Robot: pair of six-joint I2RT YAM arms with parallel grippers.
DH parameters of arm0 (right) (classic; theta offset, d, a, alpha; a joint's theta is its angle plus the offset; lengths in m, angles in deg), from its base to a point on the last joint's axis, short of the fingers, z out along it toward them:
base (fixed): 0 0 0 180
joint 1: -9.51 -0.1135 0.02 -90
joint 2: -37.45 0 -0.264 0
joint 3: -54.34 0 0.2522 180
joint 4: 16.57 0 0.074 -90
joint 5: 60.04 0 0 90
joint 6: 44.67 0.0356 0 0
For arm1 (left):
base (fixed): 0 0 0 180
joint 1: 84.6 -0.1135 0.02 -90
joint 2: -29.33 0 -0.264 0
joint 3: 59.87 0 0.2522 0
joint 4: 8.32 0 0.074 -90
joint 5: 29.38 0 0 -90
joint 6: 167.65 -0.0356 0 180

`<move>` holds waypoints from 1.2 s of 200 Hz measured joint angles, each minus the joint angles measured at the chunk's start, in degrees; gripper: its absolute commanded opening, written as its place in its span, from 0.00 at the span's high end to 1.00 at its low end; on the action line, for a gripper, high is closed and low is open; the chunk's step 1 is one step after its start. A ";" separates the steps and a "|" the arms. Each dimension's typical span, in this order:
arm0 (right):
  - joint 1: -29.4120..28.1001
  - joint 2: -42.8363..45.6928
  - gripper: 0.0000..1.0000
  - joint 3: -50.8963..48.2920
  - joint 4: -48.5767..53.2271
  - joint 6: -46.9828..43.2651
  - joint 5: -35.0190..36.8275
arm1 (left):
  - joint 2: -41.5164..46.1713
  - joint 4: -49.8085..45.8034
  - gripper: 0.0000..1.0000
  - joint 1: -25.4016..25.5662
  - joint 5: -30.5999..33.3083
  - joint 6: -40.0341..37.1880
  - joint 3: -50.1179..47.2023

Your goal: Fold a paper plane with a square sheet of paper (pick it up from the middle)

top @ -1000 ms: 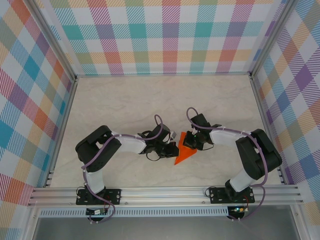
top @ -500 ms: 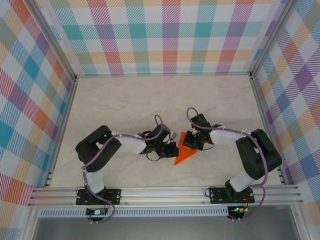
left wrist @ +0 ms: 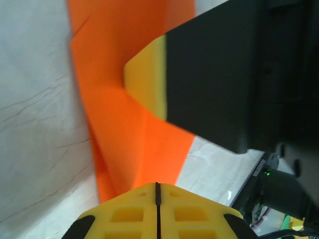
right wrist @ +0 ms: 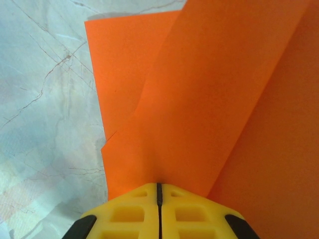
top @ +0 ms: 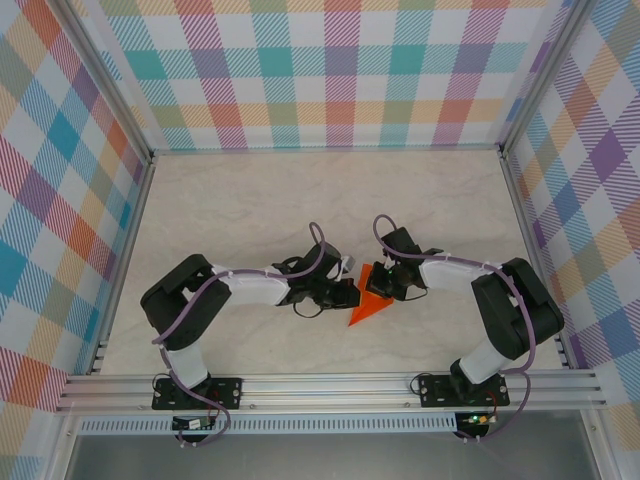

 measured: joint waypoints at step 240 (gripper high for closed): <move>0.00 7.37 0.94 -3.43 -0.96 -0.11 -2.38 | -5.38 0.50 0.96 1.40 -1.57 -0.35 0.31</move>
